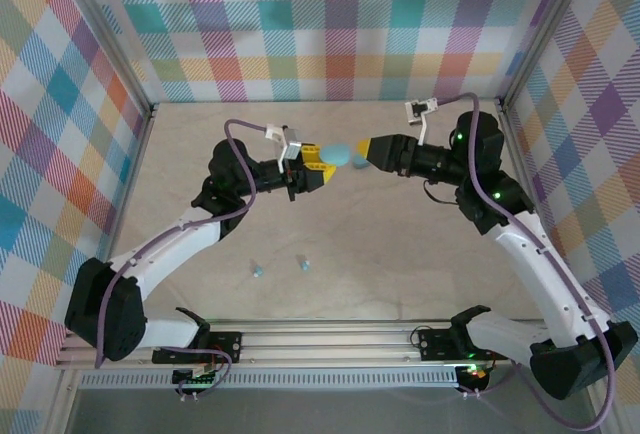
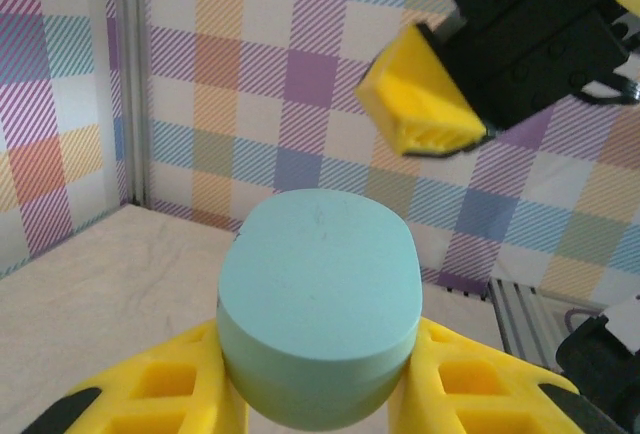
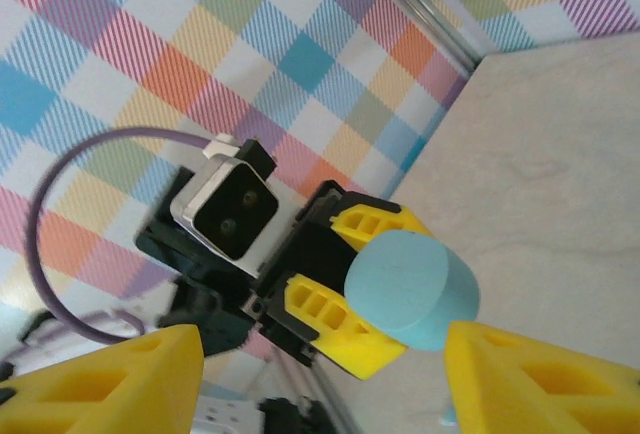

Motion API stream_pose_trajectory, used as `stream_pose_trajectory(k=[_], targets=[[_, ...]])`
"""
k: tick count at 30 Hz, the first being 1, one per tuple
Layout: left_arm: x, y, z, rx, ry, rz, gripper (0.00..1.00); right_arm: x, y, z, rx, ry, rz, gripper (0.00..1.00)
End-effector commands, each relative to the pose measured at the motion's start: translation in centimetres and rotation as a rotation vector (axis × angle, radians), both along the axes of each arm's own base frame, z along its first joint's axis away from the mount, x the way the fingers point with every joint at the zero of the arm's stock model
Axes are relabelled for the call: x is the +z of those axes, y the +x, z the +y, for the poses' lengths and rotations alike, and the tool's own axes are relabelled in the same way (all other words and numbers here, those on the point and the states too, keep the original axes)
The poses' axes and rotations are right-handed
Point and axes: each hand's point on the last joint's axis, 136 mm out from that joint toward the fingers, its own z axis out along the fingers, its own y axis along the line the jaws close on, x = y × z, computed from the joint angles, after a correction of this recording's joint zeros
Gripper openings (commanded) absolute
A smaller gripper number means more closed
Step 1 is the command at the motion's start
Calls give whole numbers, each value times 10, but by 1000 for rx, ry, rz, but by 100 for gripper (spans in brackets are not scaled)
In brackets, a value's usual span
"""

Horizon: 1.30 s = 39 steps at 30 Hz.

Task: Insert the wireless bluetooth earbuds into the charging case

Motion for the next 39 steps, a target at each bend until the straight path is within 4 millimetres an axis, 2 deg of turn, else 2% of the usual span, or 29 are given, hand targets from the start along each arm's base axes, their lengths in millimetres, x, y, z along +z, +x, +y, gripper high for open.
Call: stream_pose_trajectory(k=[1, 5, 15, 23, 30, 39], targets=[[-10, -7, 10, 24, 62, -14, 10, -18, -1, -3, 30, -174, -139, 64], [-17, -13, 17, 27, 100, -8, 10, -30, -5, 7, 105, -289, -233, 60], [-23, -17, 19, -1, 119, 7, 9, -43, -18, 33, 225, -438, -448, 67], [-18, -20, 17, -28, 115, 15, 9, -65, -4, 38, 217, -543, -469, 69], [-17, -22, 18, -33, 113, 20, 9, -67, 3, 43, 226, -554, -493, 71], [-13, -23, 17, -41, 118, 13, 9, -70, 0, 52, 280, -541, -495, 72]])
